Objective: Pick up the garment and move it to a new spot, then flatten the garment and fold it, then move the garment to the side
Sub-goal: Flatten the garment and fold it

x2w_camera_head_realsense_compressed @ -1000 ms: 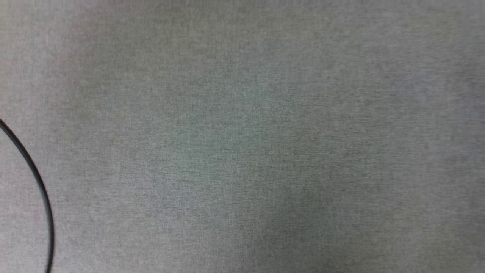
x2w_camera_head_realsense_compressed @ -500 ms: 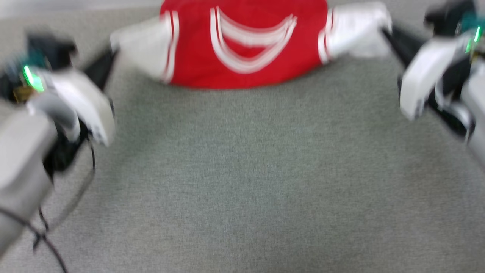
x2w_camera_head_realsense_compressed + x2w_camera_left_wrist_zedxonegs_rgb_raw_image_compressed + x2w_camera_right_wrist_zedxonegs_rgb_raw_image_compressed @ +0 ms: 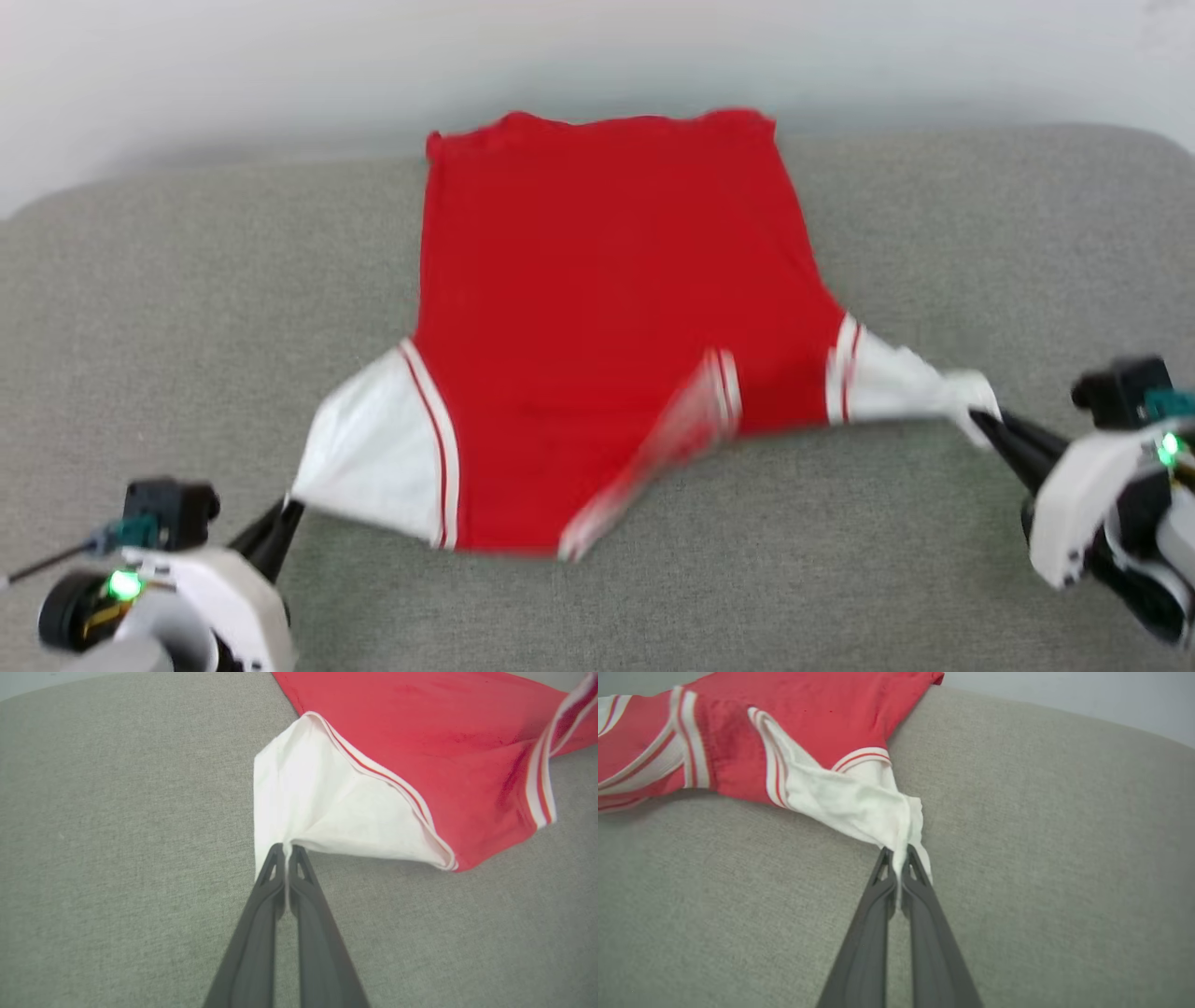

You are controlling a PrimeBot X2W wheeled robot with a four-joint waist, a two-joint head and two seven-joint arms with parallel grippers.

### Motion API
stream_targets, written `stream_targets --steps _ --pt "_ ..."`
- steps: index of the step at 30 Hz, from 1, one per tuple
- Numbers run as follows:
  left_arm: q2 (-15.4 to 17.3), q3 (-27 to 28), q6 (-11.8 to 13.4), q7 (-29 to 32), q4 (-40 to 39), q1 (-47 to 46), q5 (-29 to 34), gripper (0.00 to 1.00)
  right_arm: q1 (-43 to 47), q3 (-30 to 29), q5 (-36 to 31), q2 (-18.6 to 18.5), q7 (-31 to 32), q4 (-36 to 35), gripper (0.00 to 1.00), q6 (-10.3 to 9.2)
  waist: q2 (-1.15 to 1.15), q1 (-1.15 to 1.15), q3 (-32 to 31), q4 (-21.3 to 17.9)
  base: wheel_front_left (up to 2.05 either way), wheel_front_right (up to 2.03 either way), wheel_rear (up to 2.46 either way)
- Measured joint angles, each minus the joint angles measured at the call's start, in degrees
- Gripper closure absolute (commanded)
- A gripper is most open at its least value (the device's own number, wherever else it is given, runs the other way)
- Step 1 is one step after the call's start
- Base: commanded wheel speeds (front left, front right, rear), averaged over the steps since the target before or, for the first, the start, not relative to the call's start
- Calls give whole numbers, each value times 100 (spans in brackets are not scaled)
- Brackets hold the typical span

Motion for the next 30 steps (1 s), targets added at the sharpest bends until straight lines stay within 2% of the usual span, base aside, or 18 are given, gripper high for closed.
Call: stream_targets --steps 13,19,20,21,22,26,30 --pt "199 246 693 -243 -726 1958 -638 100 2413 -454 403 -612 131 -746 100 3 0 -1 -713 15 0 0 0" --pt "229 437 864 -250 -1067 2455 -573 100 2926 -734 390 -762 456 -1031 100 3 0 -1 -729 9 0 0 0" --pt "218 481 896 -250 -1103 2470 -527 100 2937 -801 379 -751 506 -1061 97 3 0 0 -723 14 0 0 0" --pt "187 534 918 -250 -1148 2474 -471 100 2938 -882 361 -732 567 -1094 62 2 0 0 -716 21 0 0 0" --pt "131 594 943 -252 -1194 2476 -402 100 2941 -962 355 -698 622 -1144 0 2 0 0 -706 31 0 0 0" --pt "-68 699 947 -259 -1280 2483 -207 100 2902 -1351 172 -599 697 -1293 0 1 0 0 -638 87 0 0 0" --pt "-191 864 958 -265 -1355 2436 31 100 2641 -1904 -88 -673 829 -1624 0 0 0 1 -518 155 0 0 0"
